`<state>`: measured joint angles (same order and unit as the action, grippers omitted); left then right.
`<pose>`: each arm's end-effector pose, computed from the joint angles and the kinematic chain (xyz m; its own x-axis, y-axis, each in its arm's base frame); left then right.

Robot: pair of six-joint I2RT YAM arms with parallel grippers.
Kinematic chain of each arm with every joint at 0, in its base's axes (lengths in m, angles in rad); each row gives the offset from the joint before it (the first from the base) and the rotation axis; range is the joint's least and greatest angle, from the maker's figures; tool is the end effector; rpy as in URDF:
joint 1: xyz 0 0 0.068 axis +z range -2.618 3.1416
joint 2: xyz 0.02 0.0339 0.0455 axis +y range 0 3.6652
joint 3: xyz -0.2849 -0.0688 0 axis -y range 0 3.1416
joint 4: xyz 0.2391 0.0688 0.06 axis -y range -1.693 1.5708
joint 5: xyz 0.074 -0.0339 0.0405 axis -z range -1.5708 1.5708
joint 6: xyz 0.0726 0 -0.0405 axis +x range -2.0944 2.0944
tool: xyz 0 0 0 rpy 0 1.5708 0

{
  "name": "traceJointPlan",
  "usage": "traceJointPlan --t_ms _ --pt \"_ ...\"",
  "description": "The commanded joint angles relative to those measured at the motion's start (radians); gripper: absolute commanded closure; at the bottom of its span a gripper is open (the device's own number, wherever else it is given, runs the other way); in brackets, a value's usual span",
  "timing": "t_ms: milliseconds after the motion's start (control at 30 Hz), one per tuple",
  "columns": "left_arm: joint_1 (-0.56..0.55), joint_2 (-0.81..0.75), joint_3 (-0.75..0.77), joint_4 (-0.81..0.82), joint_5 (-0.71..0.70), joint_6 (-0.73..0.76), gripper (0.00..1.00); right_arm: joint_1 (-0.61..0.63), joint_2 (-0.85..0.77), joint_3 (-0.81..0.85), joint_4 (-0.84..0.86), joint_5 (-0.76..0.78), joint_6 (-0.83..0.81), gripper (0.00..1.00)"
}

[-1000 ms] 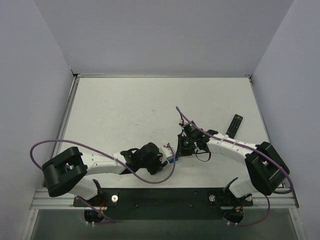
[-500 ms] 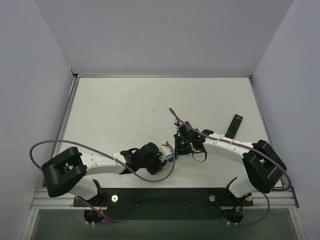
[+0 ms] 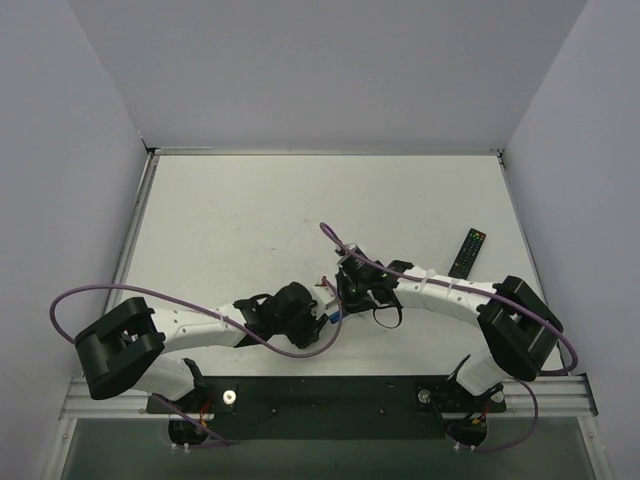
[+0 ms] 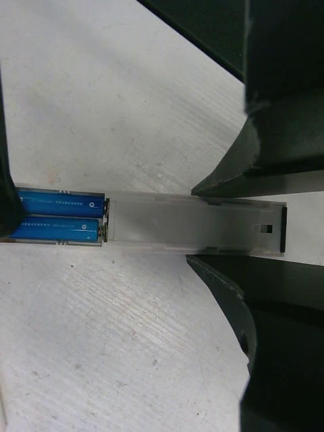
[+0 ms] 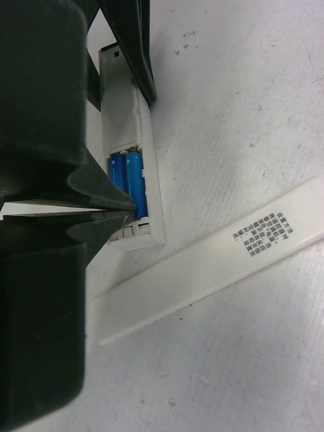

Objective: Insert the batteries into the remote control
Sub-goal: Load the battery into the remote control.

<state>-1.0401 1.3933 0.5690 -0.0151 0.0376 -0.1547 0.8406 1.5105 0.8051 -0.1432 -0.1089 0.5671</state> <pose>0.1363 -0.2377 0.1501 -0.5069 0.5596 -0.6556 0.8061 0.5772 -0.1306 0.2078 0.2440 0.1789 -0.8458 -0.1441 -0.5137 -0.3963 0.8144 0.4239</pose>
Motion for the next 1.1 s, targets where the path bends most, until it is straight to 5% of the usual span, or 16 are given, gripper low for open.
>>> traceJointPlan --t_ms 0,367,600,700,733,900,1067 --pt "0.035 -0.050 -0.004 0.023 -0.071 -0.065 1.00 0.034 0.079 -0.015 -0.185 0.005 -0.016 1.00" --pt "0.037 -0.089 -0.032 0.020 -0.067 -0.065 0.97 0.066 0.097 0.054 -0.193 -0.012 -0.059 0.99" --pt "0.037 -0.083 -0.041 0.029 -0.062 -0.059 0.92 -0.033 -0.091 0.091 -0.184 -0.100 -0.127 0.67" --pt "0.037 -0.071 -0.037 0.033 -0.067 -0.051 0.80 -0.124 -0.114 0.085 -0.183 -0.179 -0.160 0.56" --pt "0.038 -0.065 -0.035 0.033 -0.068 -0.048 0.67 -0.141 -0.115 0.074 -0.185 -0.199 -0.176 0.53" --pt "0.038 -0.071 -0.021 0.018 -0.091 -0.057 0.33 -0.169 -0.089 0.060 -0.182 -0.267 -0.210 0.44" --pt "0.040 -0.155 -0.017 -0.043 -0.177 -0.117 0.23 -0.169 -0.061 0.039 -0.115 -0.334 -0.223 0.43"
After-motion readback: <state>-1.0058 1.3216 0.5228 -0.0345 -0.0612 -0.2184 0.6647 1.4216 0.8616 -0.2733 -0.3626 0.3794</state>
